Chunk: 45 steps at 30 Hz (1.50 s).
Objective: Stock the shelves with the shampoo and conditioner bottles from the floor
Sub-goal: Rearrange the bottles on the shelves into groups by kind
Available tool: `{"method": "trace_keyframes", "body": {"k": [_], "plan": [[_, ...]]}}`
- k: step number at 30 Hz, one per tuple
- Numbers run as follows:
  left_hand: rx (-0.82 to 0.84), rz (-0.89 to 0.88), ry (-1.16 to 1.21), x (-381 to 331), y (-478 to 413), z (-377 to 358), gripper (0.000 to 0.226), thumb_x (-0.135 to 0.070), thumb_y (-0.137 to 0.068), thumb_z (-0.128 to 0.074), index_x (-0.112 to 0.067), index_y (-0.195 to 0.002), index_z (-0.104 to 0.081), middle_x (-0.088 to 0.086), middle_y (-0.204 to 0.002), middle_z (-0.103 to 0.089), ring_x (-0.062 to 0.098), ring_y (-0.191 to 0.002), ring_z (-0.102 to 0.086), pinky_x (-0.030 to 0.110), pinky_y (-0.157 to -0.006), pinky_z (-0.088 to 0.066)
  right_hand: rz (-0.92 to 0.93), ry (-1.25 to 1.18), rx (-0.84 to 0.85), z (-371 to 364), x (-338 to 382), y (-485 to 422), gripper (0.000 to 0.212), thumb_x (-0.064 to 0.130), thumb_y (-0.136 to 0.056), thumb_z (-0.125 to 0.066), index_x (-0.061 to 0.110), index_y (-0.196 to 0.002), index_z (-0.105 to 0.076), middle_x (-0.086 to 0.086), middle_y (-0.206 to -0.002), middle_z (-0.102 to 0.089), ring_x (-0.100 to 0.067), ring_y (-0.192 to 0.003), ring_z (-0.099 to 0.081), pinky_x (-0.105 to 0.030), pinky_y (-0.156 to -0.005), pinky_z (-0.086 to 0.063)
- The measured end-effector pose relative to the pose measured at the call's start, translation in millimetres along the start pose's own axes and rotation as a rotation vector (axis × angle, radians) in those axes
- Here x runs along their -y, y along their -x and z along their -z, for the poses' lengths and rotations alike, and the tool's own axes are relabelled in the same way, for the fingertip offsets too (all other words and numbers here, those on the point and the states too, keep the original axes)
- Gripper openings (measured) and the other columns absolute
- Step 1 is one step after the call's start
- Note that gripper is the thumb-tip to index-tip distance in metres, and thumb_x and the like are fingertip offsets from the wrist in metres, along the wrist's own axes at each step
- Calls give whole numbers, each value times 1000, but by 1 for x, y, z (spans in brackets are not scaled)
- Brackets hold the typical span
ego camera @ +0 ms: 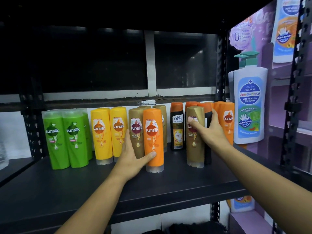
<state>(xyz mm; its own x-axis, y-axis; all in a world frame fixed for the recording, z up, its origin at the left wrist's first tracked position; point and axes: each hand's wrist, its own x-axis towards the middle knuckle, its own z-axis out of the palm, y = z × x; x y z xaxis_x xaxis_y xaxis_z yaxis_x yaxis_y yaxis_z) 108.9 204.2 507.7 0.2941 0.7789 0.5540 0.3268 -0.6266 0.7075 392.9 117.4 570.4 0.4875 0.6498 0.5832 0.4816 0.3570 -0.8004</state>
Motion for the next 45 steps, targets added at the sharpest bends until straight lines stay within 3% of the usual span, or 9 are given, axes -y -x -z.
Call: {"method": "trace_keyframes", "body": {"k": [5,8,10,14,18,23,34,40,45], "plan": [[2,34,41,-2,0,1,130,-84,-65,-73,-45,-159,9,-17,-167,-18,10,-152,-24,48,-122,-31,105,222,-161,1,0,22,99,67,-81,-71,28,-157,-22,3,-159,-34,-17,-146,-32,-35,-116,-29],[0,38,61,-10,3,2,105,-67,-86,-64,-36,-162,3,-22,-159,-24,0,-143,-25,32,-116,-26,493,339,-371,-4,15,50,70,48,-89,-72,16,-144,-43,-4,-147,-44,-23,-138,-37,-29,-117,-26],[-11,50,44,-11,3,3,91,-61,-95,-55,-34,-163,0,-18,-163,-22,3,-147,-22,32,-118,-24,656,300,-278,-16,24,69,61,37,-87,-74,12,-137,-51,-3,-140,-49,-22,-133,-42,-30,-114,-32],[-19,83,60,-11,3,6,69,-40,-105,-51,-41,-161,-10,-15,-159,-31,13,-149,-32,44,-122,-30,293,157,204,-60,35,93,84,52,-84,-75,31,-152,-29,23,-143,-36,2,-135,-34,-24,-109,-33],[21,101,64,-12,5,9,64,-27,-102,-61,-56,-146,-24,-17,-148,-46,14,-139,-48,52,-114,-43,-47,81,429,-95,21,90,103,46,-82,-79,36,-155,-8,16,-139,-41,-3,-124,-43,-25,-99,-41],[32,131,54,-8,2,5,52,-18,-102,-61,-52,-129,-32,-21,-129,-48,10,-131,-48,42,-112,-45,-43,150,430,-93,11,96,69,42,-91,-72,37,-144,-29,14,-131,-55,-14,-124,-58,-37,-103,-50],[131,70,17,-23,7,-10,57,-20,-101,-63,-28,-150,-34,-12,-129,-53,8,-120,-54,20,-89,-44,-108,313,284,9,4,113,72,43,-91,-70,35,-148,-28,7,-143,-52,-21,-128,-55,-43,-105,-49],[176,91,-33,-33,4,-24,58,-24,-103,-59,-32,-151,-29,-8,-145,-53,13,-132,-52,33,-108,-43,-184,403,174,48,-3,108,72,39,-94,-67,30,-151,-24,-1,-151,-47,-29,-134,-51,-47,-105,-45],[129,124,-68,-35,5,-37,56,-27,-104,-56,-32,-152,-26,-2,-151,-50,21,-135,-50,37,-108,-41,-256,445,115,58,-12,90,72,35,-95,-67,23,-153,-24,-8,-152,-47,-34,-134,-49,-50,-108,-43]]}}
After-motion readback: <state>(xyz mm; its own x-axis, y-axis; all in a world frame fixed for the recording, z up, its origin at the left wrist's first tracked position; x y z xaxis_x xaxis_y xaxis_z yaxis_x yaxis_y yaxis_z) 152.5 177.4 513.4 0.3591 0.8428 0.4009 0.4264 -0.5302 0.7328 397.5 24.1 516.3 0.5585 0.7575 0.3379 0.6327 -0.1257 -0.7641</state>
